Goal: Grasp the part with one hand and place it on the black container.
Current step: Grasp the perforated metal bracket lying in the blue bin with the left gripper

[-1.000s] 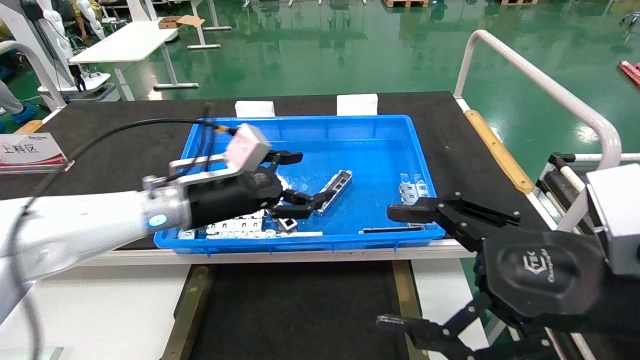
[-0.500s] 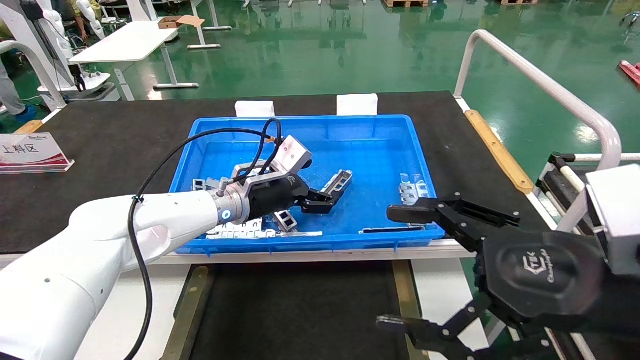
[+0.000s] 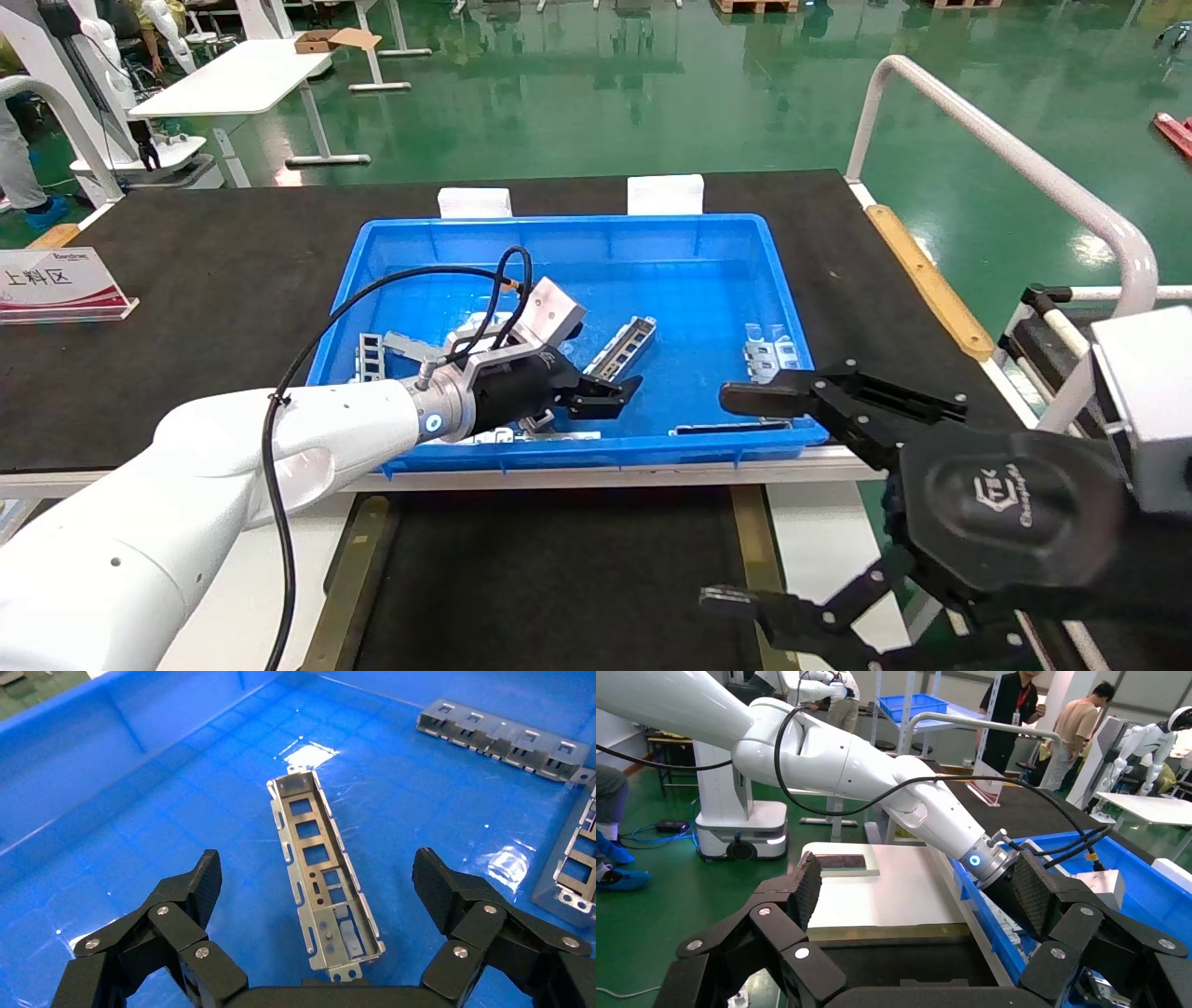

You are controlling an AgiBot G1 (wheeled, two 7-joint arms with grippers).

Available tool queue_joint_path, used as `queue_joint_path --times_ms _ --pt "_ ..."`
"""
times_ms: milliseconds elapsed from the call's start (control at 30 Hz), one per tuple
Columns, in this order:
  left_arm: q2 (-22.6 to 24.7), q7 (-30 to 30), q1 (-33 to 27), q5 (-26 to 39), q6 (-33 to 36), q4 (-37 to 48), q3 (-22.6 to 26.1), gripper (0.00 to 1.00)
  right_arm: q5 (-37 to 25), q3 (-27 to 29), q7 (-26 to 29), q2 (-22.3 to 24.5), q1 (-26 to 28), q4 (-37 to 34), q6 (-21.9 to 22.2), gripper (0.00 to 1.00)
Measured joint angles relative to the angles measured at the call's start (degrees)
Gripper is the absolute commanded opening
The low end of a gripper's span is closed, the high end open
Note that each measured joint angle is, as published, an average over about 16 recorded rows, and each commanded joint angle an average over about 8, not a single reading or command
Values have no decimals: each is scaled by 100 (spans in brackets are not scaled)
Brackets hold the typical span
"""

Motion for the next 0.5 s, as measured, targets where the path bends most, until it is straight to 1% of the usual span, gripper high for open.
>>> queue_joint_path --times_ms 500 --pt "-16 -286 42 -605 -384 -137 763 0 0 0 0 0 0 0 0 0"
